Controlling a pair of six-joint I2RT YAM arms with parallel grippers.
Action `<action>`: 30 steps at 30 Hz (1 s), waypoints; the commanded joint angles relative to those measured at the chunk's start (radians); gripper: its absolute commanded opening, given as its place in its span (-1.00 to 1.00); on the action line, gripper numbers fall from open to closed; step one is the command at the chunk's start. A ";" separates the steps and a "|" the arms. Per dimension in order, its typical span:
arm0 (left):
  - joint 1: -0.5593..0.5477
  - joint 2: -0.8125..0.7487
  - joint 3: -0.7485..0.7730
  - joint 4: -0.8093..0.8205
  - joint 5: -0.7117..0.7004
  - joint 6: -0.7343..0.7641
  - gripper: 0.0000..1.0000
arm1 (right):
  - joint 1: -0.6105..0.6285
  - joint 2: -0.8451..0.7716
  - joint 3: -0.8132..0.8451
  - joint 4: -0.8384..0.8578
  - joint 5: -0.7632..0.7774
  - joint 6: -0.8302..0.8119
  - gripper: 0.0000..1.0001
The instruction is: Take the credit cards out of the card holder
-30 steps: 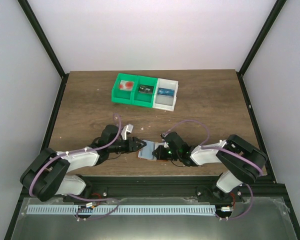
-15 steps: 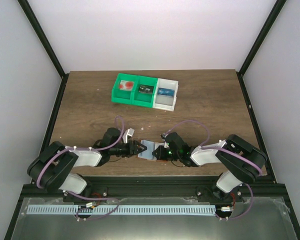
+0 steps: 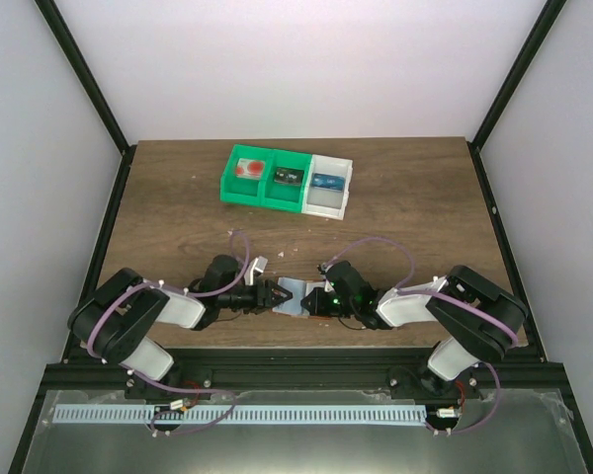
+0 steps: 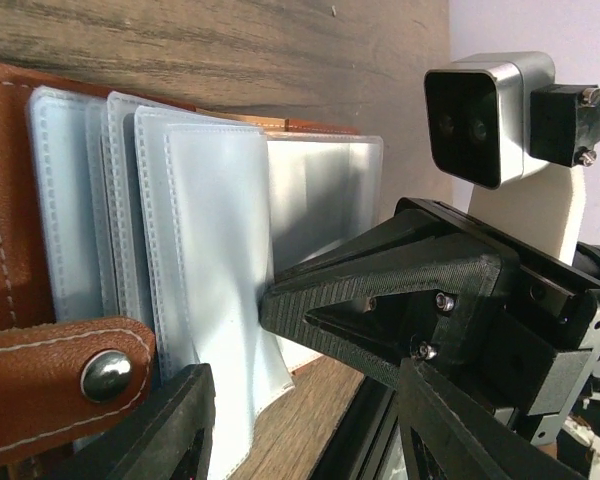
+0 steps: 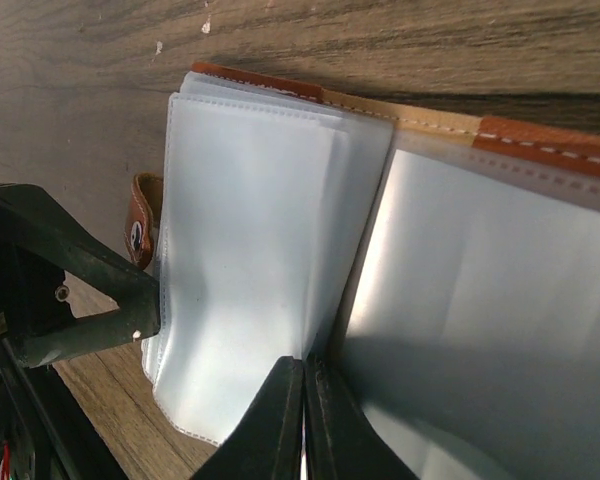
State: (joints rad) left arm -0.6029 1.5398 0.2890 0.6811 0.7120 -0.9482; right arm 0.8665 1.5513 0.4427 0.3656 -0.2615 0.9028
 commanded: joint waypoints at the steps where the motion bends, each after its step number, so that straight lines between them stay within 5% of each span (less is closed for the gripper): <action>1: -0.004 -0.025 -0.009 0.032 0.005 0.000 0.05 | 0.007 0.010 -0.019 -0.050 0.000 -0.005 -0.93; 10: -0.004 -0.114 0.049 -0.231 -0.101 0.140 0.06 | 0.008 -0.002 -0.027 -0.054 0.009 -0.008 -0.92; 30: -0.004 -0.064 0.032 -0.124 -0.036 0.088 0.06 | 0.008 0.006 -0.023 -0.050 0.005 -0.008 -0.92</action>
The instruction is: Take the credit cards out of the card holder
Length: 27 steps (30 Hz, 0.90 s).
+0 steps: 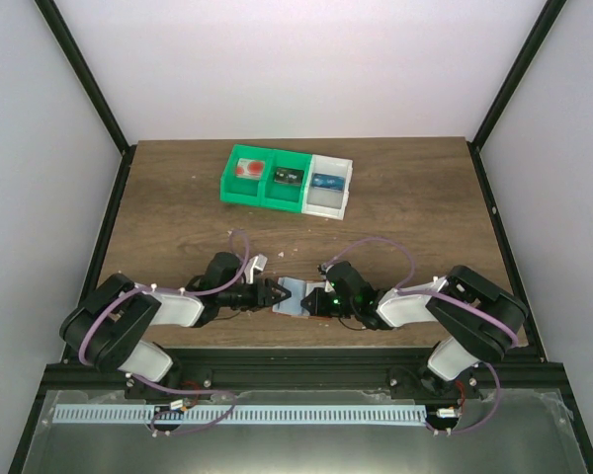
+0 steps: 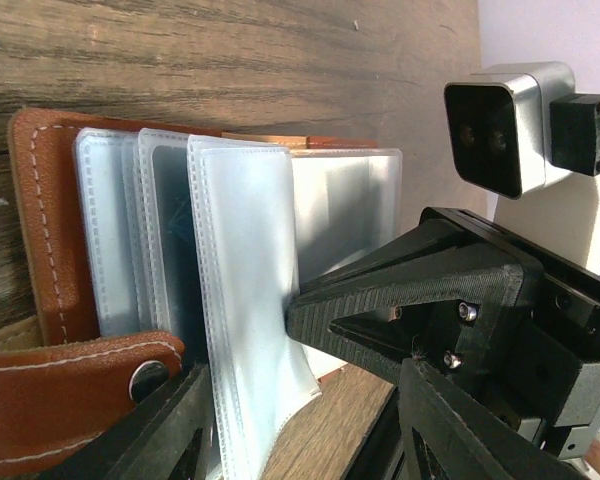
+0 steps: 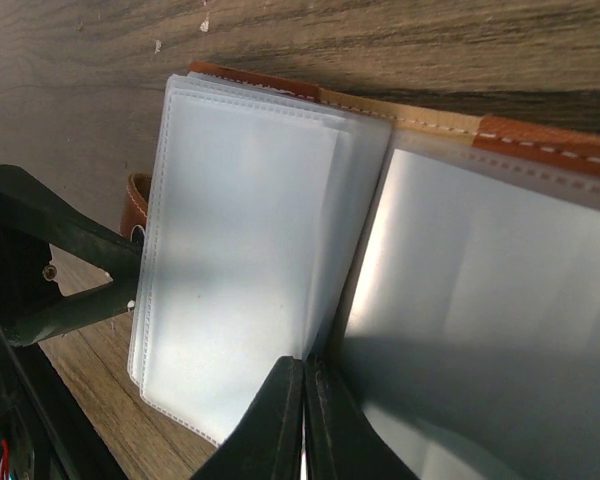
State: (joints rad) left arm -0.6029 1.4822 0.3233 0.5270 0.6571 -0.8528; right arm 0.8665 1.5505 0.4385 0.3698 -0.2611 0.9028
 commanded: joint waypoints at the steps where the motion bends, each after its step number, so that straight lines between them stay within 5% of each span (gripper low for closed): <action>1: -0.003 -0.010 -0.003 0.030 0.019 -0.008 0.07 | 0.008 0.008 -0.018 -0.052 0.004 -0.008 -0.92; 6: -0.003 -0.015 -0.004 0.034 0.024 -0.012 -0.02 | 0.008 0.010 -0.016 -0.048 0.000 -0.008 -0.92; 16: -0.014 0.004 -0.003 0.104 0.065 -0.042 -0.51 | 0.008 -0.029 -0.031 -0.040 0.019 0.009 -0.71; 27: -0.015 0.022 0.009 0.112 0.069 -0.047 -0.42 | 0.008 -0.139 -0.064 -0.066 0.079 0.016 -0.61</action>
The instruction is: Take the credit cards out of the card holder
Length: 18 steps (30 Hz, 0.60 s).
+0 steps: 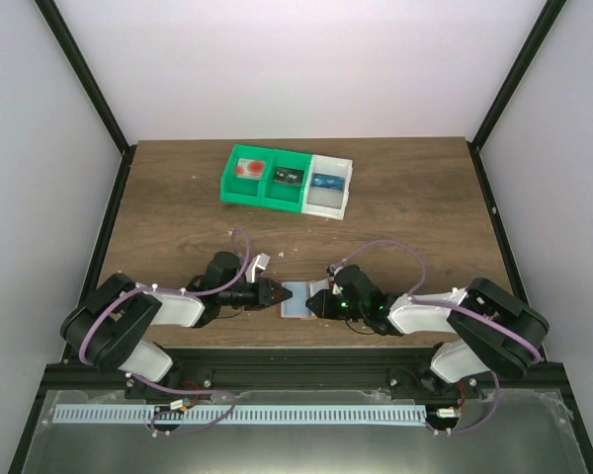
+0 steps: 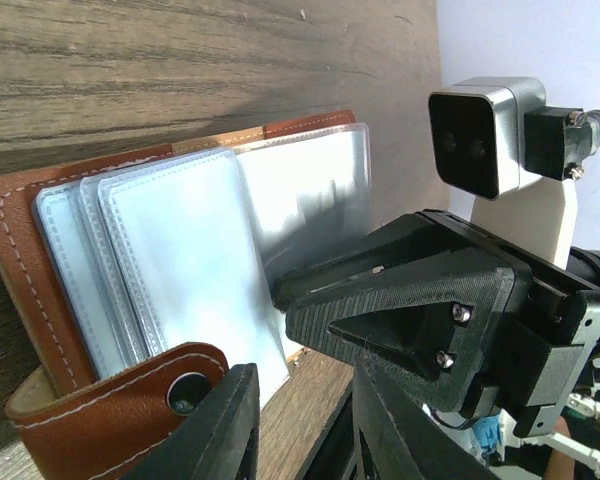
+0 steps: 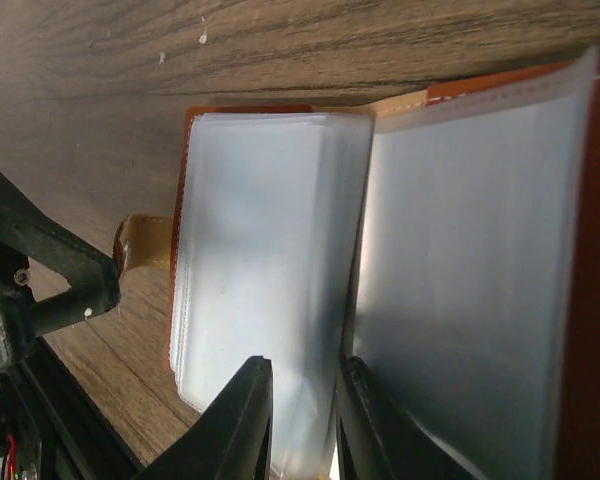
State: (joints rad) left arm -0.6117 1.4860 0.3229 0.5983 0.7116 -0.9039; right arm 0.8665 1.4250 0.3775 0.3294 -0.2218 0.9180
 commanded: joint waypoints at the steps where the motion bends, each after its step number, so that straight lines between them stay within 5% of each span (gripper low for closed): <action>1: -0.009 0.023 0.010 0.044 0.017 0.004 -0.41 | 0.008 -0.009 -0.005 -0.024 0.036 0.000 -0.62; 18: -0.015 0.038 0.007 0.006 -0.037 0.039 -0.18 | 0.008 0.107 -0.012 0.028 -0.021 0.003 -0.79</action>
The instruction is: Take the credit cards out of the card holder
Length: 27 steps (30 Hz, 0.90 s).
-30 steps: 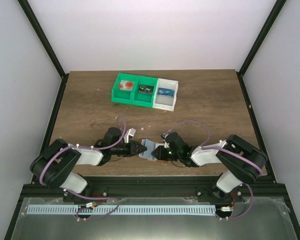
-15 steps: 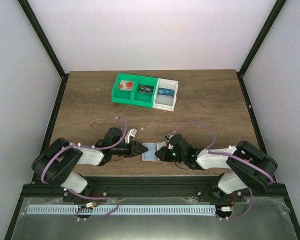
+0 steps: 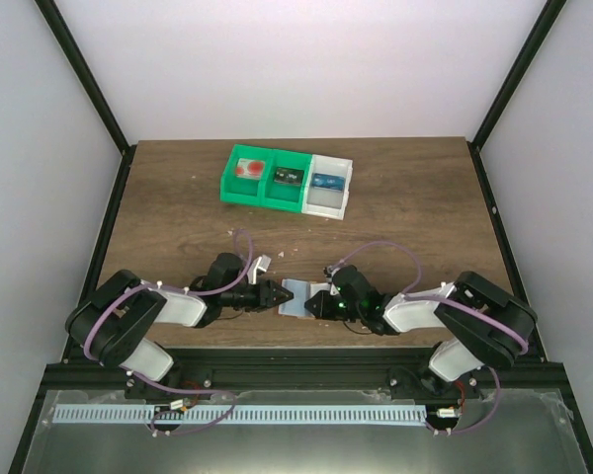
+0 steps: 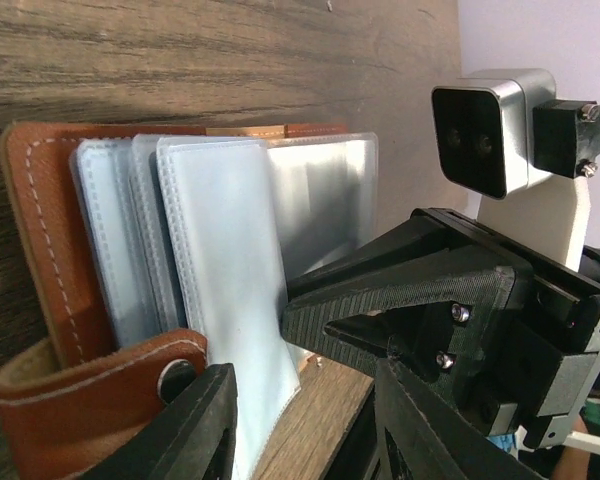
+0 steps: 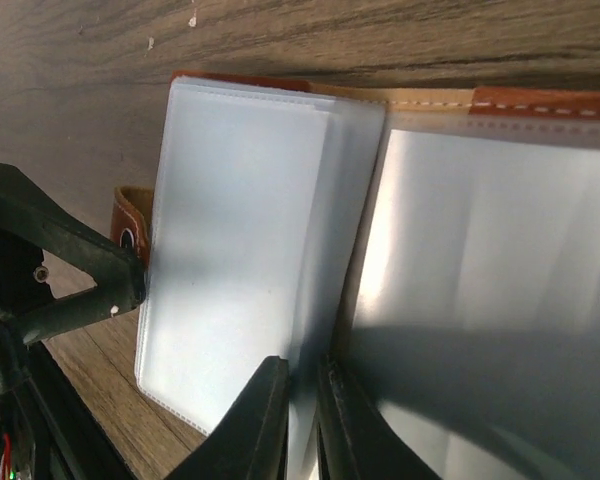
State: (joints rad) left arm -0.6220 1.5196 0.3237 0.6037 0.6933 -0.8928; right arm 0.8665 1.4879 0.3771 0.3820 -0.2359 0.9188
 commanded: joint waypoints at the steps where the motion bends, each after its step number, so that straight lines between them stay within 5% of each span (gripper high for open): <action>1: -0.005 0.004 0.007 -0.002 -0.021 0.030 -0.18 | 0.008 0.047 -0.012 -0.026 -0.008 0.003 -0.83; 6: -0.004 0.000 0.012 -0.002 -0.027 0.035 -0.18 | 0.008 0.039 -0.031 -0.001 -0.009 0.017 -0.99; 17: -0.005 -0.083 0.042 -0.134 -0.070 0.075 -0.12 | 0.009 0.045 -0.038 0.016 -0.014 0.025 -0.99; 27: -0.005 -0.025 0.018 -0.053 -0.027 0.040 -0.11 | 0.008 0.048 -0.037 0.018 -0.016 0.026 -0.99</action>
State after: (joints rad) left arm -0.6224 1.4708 0.3496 0.5014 0.6422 -0.8452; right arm 0.8665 1.5131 0.3588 0.4465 -0.2539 0.9409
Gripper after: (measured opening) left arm 0.442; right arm 0.011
